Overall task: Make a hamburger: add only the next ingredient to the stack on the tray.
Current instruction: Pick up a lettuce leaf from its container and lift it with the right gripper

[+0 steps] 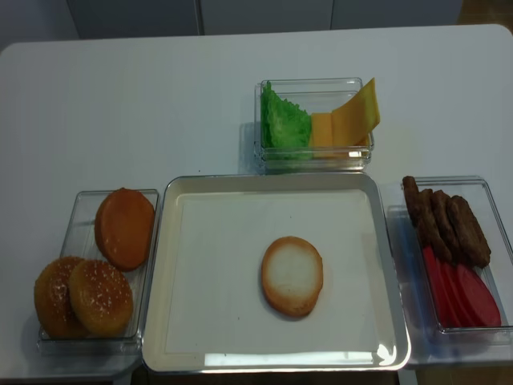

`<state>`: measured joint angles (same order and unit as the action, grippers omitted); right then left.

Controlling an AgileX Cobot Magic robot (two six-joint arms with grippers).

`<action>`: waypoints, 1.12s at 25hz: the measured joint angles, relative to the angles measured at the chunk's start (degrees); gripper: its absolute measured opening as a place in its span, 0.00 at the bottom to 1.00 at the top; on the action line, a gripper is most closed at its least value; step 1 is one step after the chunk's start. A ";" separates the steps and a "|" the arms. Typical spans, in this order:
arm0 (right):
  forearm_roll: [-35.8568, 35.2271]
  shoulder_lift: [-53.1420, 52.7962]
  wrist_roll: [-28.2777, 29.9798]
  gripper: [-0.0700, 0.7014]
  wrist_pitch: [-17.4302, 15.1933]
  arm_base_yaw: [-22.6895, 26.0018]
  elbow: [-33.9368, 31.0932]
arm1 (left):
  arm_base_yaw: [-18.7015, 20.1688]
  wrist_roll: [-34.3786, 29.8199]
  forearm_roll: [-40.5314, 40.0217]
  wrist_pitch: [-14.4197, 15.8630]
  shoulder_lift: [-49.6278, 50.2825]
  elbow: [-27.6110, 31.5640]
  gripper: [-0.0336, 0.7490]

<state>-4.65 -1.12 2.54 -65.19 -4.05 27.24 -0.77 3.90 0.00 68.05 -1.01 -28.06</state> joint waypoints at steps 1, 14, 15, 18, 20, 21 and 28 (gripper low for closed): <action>0.00 0.00 0.00 0.65 0.00 0.00 0.00 | 0.00 0.00 0.00 0.00 0.00 0.00 0.59; 0.00 0.00 0.11 0.65 0.00 0.00 0.00 | 0.00 0.00 0.00 0.00 0.00 0.00 0.59; 0.00 0.00 0.11 0.65 0.00 0.00 0.00 | 0.00 0.00 0.00 0.00 0.00 0.00 0.59; 0.00 0.00 0.11 0.65 0.00 0.00 0.00 | 0.00 0.00 0.00 0.00 0.00 0.00 0.59; 0.00 0.00 0.11 0.65 0.00 0.00 0.00 | 0.00 0.00 0.00 0.00 0.00 0.00 0.59; 0.00 0.00 0.11 0.65 0.00 0.00 0.00 | 0.00 0.00 0.00 0.00 0.00 0.00 0.59; 0.00 0.00 0.11 0.65 0.00 0.00 0.00 | 0.00 0.00 0.00 -0.10 0.00 0.00 0.59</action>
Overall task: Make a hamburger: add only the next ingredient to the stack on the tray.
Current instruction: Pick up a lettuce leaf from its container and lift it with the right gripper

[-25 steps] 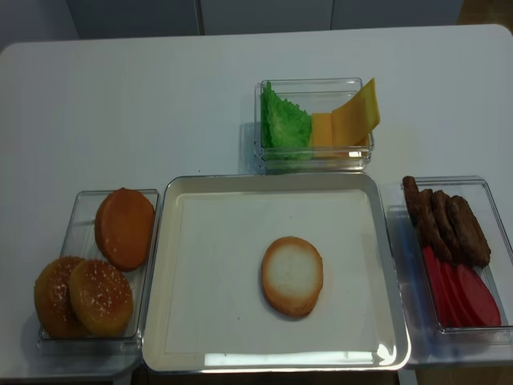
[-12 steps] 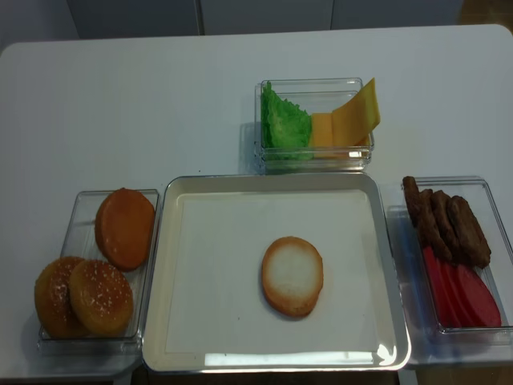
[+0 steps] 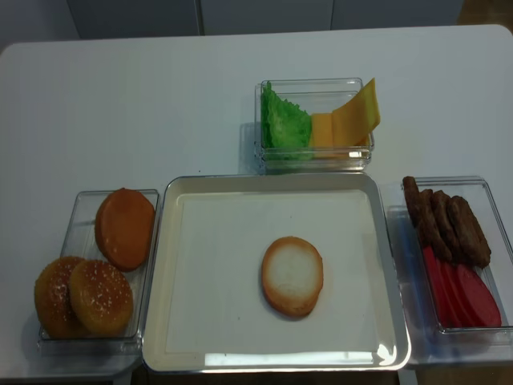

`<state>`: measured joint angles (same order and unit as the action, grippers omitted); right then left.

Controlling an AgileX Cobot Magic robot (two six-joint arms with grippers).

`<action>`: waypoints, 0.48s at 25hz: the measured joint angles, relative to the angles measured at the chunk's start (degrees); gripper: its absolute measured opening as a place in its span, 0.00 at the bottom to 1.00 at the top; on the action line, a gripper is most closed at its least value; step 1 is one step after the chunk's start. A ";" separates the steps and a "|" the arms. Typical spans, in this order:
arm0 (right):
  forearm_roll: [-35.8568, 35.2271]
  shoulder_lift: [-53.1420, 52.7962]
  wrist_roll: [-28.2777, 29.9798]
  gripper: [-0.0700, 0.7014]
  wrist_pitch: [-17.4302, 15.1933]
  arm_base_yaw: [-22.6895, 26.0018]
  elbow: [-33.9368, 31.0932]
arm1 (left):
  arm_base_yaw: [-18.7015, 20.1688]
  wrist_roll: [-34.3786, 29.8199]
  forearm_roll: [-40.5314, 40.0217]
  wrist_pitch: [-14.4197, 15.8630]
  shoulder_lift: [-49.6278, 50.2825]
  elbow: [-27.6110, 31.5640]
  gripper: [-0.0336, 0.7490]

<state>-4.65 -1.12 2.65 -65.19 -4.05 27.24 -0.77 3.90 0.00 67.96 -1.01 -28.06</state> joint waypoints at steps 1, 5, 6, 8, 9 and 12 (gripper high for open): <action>0.00 0.00 0.00 0.65 0.00 0.00 0.00 | 0.00 0.00 0.00 0.00 0.00 0.00 0.59; -0.05 0.00 0.00 0.65 0.00 0.00 0.00 | 0.00 0.00 0.00 0.00 0.00 0.00 0.59; -0.29 0.00 0.00 0.65 0.00 0.00 0.00 | 0.00 0.00 0.00 0.00 0.00 0.00 0.59; -1.00 0.00 0.00 0.65 0.00 0.00 0.00 | 0.00 0.00 0.00 0.00 0.00 0.00 0.59; -1.47 0.00 0.00 0.65 0.15 0.00 0.12 | 0.00 0.00 0.00 0.00 0.00 0.00 0.59; -3.54 0.00 -1.96 0.65 3.59 0.00 1.31 | 0.00 0.00 0.00 0.00 0.00 0.00 0.59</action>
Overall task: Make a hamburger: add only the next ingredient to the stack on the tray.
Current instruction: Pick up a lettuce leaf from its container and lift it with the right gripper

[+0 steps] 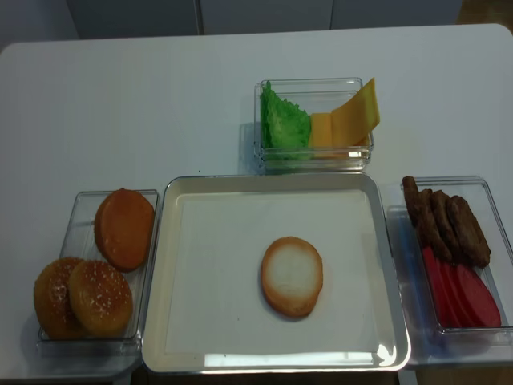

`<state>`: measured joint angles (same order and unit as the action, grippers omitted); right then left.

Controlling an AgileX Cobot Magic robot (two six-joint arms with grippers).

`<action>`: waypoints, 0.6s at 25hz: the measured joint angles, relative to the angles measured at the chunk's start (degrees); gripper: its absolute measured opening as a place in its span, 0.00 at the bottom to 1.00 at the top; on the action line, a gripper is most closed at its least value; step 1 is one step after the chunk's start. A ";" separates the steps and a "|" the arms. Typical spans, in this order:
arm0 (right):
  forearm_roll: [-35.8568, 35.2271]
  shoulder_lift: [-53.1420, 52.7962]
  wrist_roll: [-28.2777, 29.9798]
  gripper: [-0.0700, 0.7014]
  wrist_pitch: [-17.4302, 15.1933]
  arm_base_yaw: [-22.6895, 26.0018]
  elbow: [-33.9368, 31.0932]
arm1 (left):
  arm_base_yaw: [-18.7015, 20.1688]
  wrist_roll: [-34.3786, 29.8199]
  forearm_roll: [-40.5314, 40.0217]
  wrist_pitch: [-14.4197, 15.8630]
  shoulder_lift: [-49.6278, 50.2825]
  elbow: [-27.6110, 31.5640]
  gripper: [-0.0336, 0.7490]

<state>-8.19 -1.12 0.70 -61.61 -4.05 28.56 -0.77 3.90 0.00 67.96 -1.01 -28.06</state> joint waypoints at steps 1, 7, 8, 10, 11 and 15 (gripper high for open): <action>-0.37 0.00 -0.19 0.65 1.27 0.00 0.40 | 0.00 0.00 0.00 0.00 0.00 0.00 0.59; -4.15 9.34 -0.70 0.65 4.39 0.00 4.56 | 0.00 0.00 0.00 -0.02 0.00 0.00 0.59; -4.81 12.04 -0.70 0.65 5.37 0.00 5.34 | 0.00 0.00 0.00 -0.02 0.00 0.00 0.59; -4.90 17.68 -0.70 0.65 7.40 0.00 6.98 | 0.00 0.00 0.00 -0.02 0.00 0.00 0.59; -4.90 20.11 -1.00 0.65 8.59 0.00 7.65 | 0.00 0.00 0.00 -0.02 0.00 0.00 0.59; -6.39 31.80 -1.00 0.65 13.28 0.00 10.46 | 0.00 0.00 0.00 -0.12 0.00 0.00 0.59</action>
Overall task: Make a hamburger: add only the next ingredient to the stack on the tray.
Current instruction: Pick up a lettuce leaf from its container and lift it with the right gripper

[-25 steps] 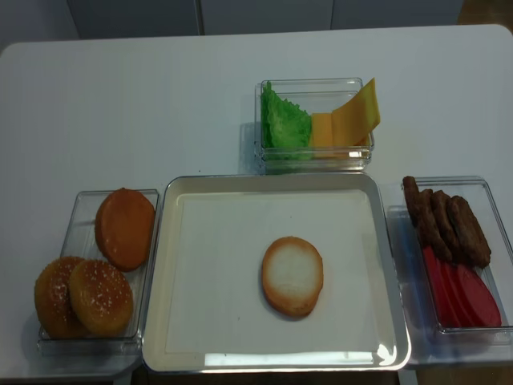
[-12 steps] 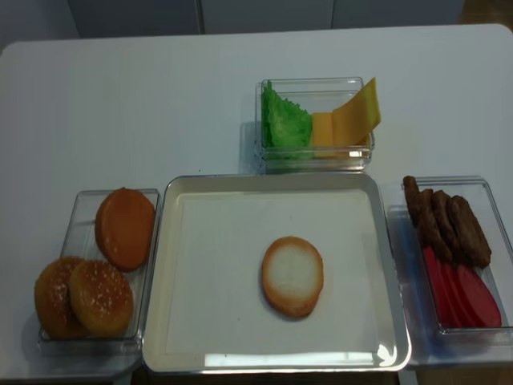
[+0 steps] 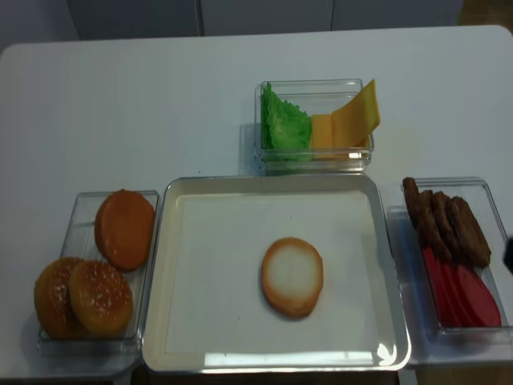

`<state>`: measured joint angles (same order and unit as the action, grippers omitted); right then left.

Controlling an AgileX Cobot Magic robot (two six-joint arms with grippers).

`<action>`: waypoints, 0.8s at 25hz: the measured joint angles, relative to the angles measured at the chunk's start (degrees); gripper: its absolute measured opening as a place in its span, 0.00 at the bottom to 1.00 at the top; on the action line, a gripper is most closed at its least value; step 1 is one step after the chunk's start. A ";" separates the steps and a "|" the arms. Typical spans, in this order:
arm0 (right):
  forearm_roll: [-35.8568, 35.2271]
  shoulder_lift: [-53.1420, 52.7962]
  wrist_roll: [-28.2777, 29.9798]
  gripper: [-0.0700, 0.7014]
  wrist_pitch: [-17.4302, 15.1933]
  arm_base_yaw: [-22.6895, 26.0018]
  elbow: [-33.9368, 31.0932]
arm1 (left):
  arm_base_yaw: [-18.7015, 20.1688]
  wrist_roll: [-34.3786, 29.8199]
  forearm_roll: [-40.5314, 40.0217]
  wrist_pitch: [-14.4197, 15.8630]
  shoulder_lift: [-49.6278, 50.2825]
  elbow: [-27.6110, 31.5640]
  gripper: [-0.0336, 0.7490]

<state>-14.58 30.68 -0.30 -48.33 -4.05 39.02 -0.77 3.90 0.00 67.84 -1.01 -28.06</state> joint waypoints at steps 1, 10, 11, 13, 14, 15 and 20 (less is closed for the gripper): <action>-1.11 3.16 0.30 0.65 1.41 0.00 0.73 | 0.00 0.00 0.00 0.00 0.00 0.00 0.59; -24.12 31.10 19.83 0.73 6.75 0.00 14.86 | 0.00 0.00 0.00 0.00 0.00 0.00 0.59; -26.29 34.18 21.20 0.77 6.90 0.00 16.67 | 0.00 0.00 0.00 0.00 0.00 0.00 0.59; -30.07 39.86 24.31 0.82 7.05 0.00 21.15 | 0.00 0.00 0.00 0.00 0.00 0.00 0.59; -31.47 42.07 25.95 0.84 7.18 -0.11 23.41 | 0.00 0.00 0.00 0.00 0.00 0.00 0.59; -32.50 44.61 27.31 0.85 7.30 -0.41 25.26 | 0.00 0.00 0.00 0.00 0.00 0.00 0.59; -34.11 57.07 30.30 0.86 8.16 -5.01 36.22 | 0.00 0.00 0.00 0.00 0.00 0.00 0.59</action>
<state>-48.69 87.75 30.00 -40.17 -9.07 75.24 -0.77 3.90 0.00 67.84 -1.01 -28.06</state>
